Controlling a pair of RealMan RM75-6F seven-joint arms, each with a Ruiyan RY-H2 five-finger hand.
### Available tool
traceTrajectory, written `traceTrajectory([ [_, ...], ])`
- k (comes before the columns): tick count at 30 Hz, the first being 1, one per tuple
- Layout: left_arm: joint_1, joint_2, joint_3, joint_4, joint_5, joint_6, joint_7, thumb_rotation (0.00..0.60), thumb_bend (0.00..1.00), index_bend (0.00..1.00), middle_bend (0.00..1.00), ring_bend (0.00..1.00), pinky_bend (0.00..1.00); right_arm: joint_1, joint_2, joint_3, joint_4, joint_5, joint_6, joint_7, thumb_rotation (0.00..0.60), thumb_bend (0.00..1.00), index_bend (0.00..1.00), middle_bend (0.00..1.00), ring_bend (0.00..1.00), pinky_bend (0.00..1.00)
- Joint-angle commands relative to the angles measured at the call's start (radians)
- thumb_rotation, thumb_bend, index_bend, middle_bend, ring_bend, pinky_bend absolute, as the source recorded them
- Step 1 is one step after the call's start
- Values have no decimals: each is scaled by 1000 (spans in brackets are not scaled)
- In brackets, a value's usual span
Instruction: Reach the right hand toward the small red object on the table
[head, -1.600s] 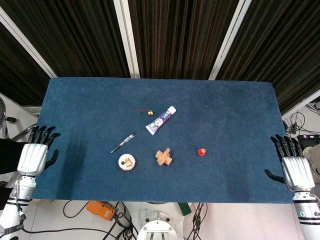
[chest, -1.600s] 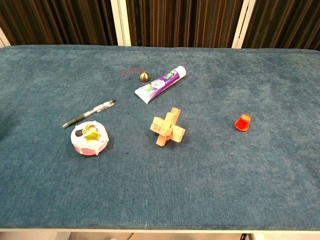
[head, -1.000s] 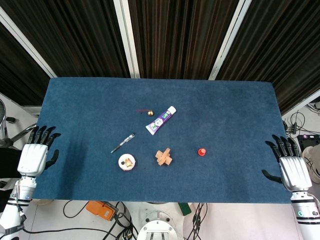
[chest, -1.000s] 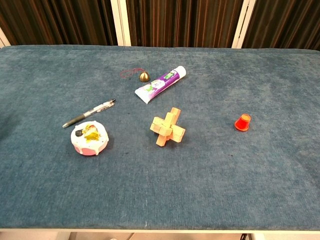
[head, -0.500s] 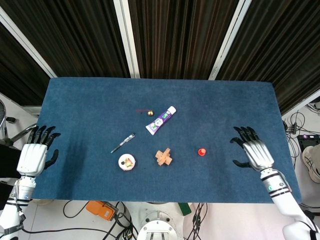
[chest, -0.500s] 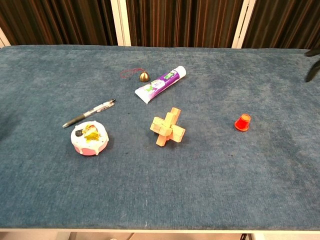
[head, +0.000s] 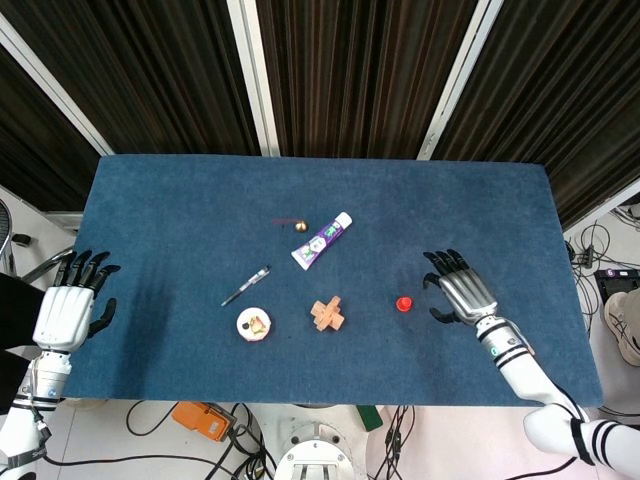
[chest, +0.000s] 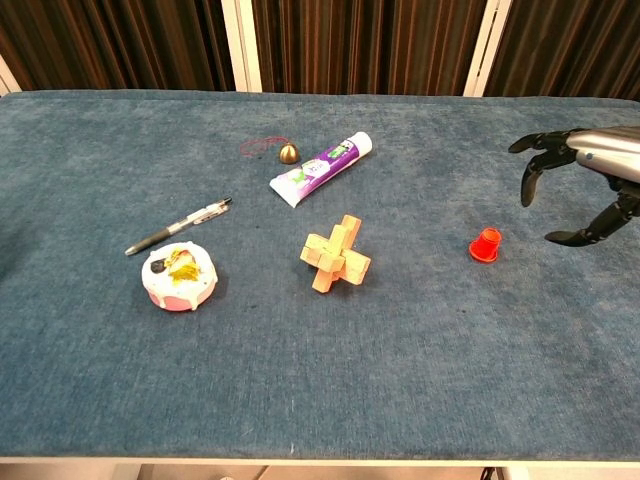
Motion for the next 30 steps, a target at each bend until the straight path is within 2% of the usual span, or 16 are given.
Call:
traceTrajectory([
  [1,0,0,0,0,0,0,0,600,418,243,123,74,38,15,-17,-4,16,5,-15,4,600,454,492,108,112,39],
  [21,-5,-2,-5,11,-9,-9,-6,600,419,243,123,75,39,94,-98,-21,97,22,-80,19,600,457,521,108,112,40],
  [30,-8,-4,-5,16,-11,-14,-7,600,418,243,123,76,38,121,-118,-26,114,13,-88,31,600,465,567,107,115,41],
])
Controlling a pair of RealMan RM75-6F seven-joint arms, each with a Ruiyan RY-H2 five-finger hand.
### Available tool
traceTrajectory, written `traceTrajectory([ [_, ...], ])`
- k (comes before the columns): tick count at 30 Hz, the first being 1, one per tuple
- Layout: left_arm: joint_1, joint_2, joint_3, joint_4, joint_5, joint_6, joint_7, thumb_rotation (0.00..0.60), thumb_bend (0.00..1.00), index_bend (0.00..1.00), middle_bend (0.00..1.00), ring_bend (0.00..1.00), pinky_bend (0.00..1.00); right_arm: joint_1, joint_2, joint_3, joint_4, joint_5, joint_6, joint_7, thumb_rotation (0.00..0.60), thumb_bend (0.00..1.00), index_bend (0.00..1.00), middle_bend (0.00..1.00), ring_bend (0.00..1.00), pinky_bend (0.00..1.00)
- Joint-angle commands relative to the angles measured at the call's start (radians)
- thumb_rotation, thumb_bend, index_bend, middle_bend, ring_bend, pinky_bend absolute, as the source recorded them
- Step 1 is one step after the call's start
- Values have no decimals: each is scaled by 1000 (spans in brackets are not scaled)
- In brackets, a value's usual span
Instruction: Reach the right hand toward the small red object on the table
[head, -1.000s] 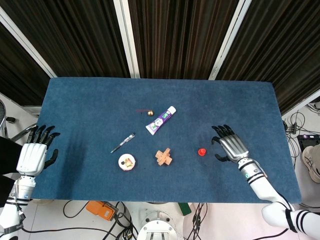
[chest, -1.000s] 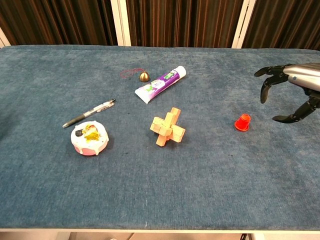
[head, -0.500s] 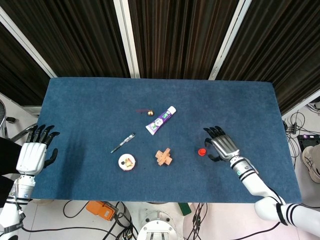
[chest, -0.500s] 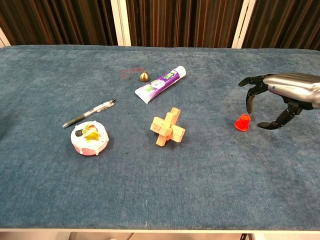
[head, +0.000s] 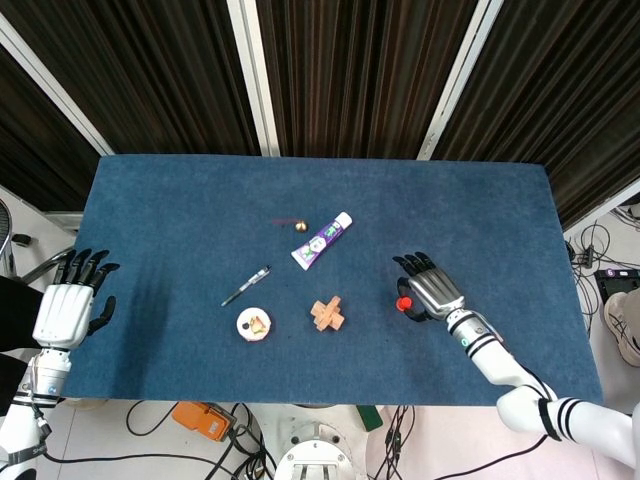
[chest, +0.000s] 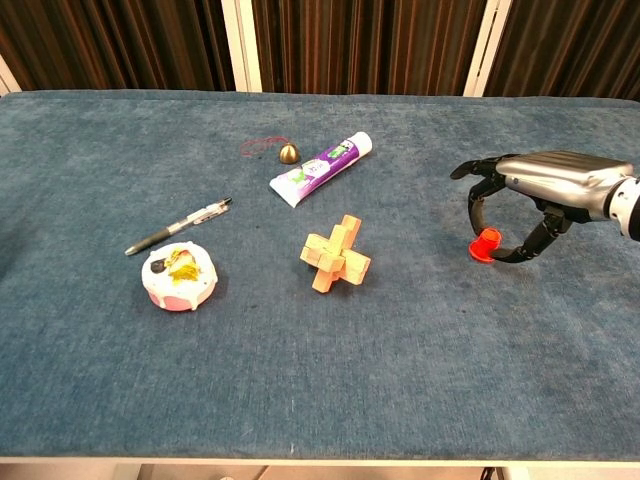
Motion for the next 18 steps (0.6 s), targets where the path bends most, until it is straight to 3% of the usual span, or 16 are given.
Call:
traceTrajectory([
  [1,-1,0,-1,2,-2,-2,-1,600,418,243,123,76,38,5,-4,-3,4,-1,-1,0,600,469,572,108,115,41],
  [11,-2,-2,0,1,-5,-5,-1,600,418,243,123,77,38,19,-5,0,15,1,10,4,600,523,639,107,124,48],
  [18,-2,-2,0,2,-4,-4,-2,600,418,243,123,77,38,79,20,67,-15,5,1,31,600,535,662,107,130,55],
])
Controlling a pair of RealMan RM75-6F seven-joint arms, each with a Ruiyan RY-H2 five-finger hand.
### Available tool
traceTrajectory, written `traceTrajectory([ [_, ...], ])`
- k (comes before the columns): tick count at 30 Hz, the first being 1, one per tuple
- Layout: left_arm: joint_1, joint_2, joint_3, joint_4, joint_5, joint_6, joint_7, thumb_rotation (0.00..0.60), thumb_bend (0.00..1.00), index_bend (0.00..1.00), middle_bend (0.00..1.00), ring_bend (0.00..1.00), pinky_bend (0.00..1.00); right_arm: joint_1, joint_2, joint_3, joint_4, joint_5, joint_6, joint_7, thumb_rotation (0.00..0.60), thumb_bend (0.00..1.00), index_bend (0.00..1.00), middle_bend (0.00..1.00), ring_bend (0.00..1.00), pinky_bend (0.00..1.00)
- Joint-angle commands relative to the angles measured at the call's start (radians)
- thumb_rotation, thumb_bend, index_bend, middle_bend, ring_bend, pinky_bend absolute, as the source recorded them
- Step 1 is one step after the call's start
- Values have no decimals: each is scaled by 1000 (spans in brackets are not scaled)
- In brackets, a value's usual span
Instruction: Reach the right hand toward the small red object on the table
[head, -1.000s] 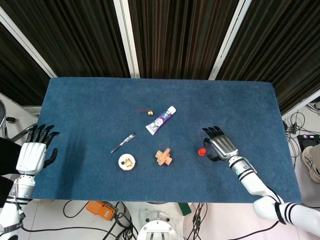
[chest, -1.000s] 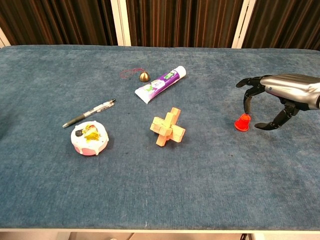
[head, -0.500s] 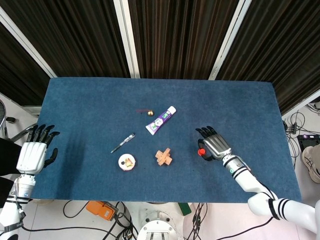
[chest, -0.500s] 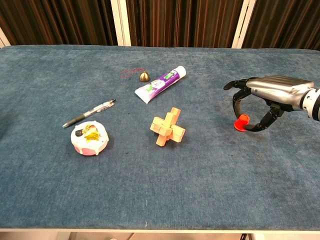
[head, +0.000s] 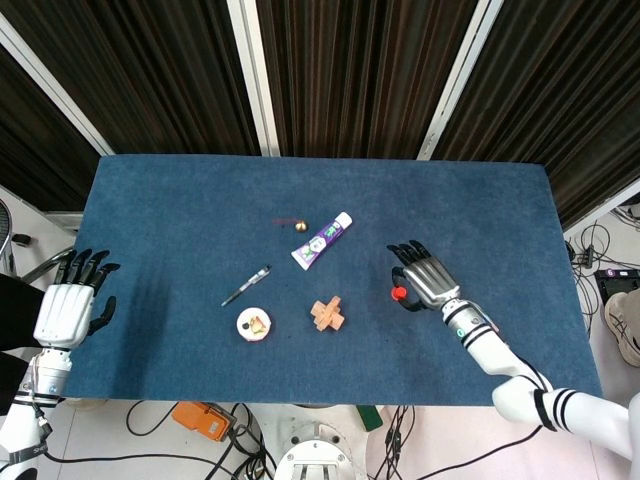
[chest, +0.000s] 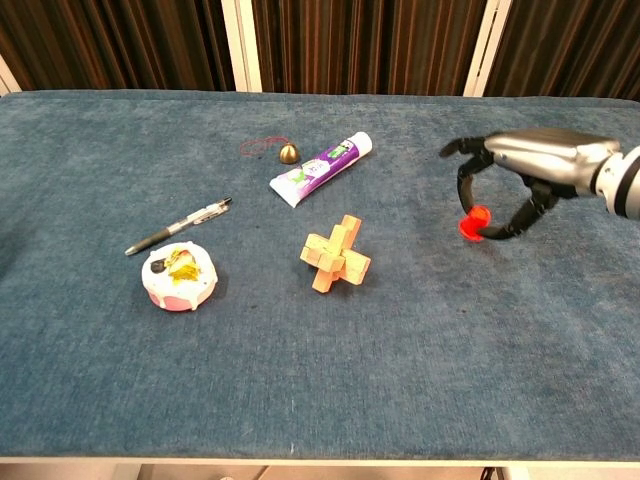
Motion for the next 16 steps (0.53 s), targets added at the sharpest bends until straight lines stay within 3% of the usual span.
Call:
traceTrajectory([
  [1,0,0,0,1,1,1,-1,600,418,243,123,77,38,49,18,47,-22,7,-23,13,600,535,663,107,131,55],
  [10,0,0,0,1,0,1,-3,600,418,244,123,77,39,188,69,187,-109,64,-81,16,600,535,663,107,134,55],
  [16,0,0,0,0,-1,1,-1,600,418,243,123,77,38,212,130,221,-204,96,-62,-29,600,535,664,107,135,56],
])
